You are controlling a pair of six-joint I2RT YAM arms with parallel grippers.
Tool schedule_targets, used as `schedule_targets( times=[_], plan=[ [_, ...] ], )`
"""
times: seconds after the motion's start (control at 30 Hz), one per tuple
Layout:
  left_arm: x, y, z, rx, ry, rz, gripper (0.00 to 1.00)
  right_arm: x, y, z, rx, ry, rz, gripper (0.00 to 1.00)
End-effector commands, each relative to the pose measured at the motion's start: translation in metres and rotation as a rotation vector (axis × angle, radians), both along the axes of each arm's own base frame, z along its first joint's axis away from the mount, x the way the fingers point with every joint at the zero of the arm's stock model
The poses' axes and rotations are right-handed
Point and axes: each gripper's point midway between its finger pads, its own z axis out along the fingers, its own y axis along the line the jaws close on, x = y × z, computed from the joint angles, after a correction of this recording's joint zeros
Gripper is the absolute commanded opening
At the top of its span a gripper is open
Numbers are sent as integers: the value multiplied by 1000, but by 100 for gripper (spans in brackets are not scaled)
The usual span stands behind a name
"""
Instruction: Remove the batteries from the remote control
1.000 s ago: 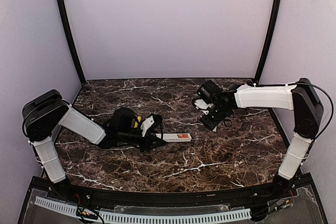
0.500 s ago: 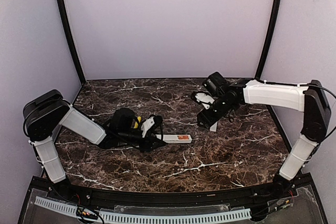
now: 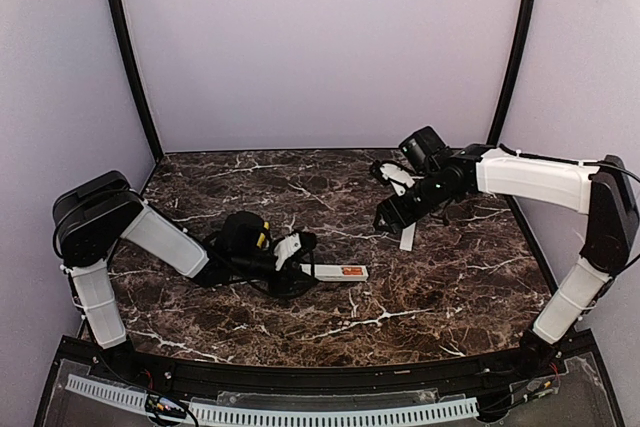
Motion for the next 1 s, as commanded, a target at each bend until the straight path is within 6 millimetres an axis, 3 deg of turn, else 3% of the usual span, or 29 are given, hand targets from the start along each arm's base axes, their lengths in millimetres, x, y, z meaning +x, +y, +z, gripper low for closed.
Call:
schedule_targets(
  times=[0.0, 0.37, 0.53, 0.97],
  plan=[
    [-1, 11, -22, 111, -3, 10, 18, 0, 1, 7, 48, 1, -13, 68],
    [1, 17, -29, 154, -14, 27, 30, 2, 2, 8, 56, 6, -15, 69],
    [2, 20, -29, 153, -29, 43, 42, 2, 1, 8, 59, 7, -17, 70],
    [6, 20, -16, 129, -44, 71, 47, 4, 4, 11, 66, 10, -19, 70]
  ],
)
